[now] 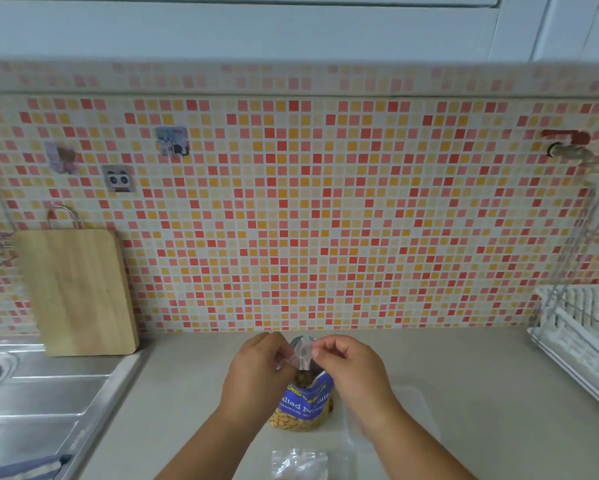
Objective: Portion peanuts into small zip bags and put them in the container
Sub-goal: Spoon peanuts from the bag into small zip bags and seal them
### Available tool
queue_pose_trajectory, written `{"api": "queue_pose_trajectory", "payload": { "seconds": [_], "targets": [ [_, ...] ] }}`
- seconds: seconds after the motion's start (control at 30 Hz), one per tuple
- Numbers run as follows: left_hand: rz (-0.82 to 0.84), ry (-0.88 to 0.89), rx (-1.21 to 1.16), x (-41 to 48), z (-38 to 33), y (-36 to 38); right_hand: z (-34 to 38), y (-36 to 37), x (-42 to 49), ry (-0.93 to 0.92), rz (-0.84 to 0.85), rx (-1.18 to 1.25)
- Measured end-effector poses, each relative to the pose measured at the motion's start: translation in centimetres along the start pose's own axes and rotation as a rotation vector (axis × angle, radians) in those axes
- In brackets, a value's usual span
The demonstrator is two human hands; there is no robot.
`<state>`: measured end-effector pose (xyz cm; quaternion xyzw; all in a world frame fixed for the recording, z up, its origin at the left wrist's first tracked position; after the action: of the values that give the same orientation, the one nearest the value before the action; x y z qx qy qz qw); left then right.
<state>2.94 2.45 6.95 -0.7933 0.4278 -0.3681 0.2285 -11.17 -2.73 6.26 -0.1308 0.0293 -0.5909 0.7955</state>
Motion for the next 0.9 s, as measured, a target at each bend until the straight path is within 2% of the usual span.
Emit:
{"api": "queue_pose_trajectory", "payload": {
  "seconds": [0.33, 0.43, 0.5, 0.6, 0.67, 0.9],
  "targets": [
    [-0.016, 0.277, 0.226, 0.0, -1.4, 0.5, 0.6, -0.1, 0.2, -0.009, 0.075, -0.125],
    [-0.031, 0.326, 0.218, 0.3, -1.7, 0.6, 0.7, -0.2, 0.3, 0.016, 0.113, -0.174],
    [-0.005, 0.307, 0.173, 0.4, -1.6, 0.6, 0.8, -0.5, 0.3, 0.014, 0.119, -0.218],
    [0.204, 0.227, 0.107, 0.3, -1.4, 1.6, 0.8, -0.6, 0.5, -0.012, 0.142, -0.291],
    [0.28, 0.21, 0.124, 0.2, -1.7, 1.7, 0.6, -0.2, 0.4, -0.026, 0.183, -0.318],
    [0.254, 0.179, 0.023, 0.4, -0.9, 1.2, 1.4, 0.5, 0.1, -0.072, 0.262, -0.293]
  ]
}}
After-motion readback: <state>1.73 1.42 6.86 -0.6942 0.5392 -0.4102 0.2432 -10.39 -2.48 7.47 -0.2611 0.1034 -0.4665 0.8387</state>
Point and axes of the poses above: each hand's wrist, its own x-axis towards the middle knuckle, its own y-axis out of the palm, z = x × y, the point moved 6 cm from there along x, towards the middle knuckle, and after that the axes turned 2 degrees about -y, right-handed, at the moved point
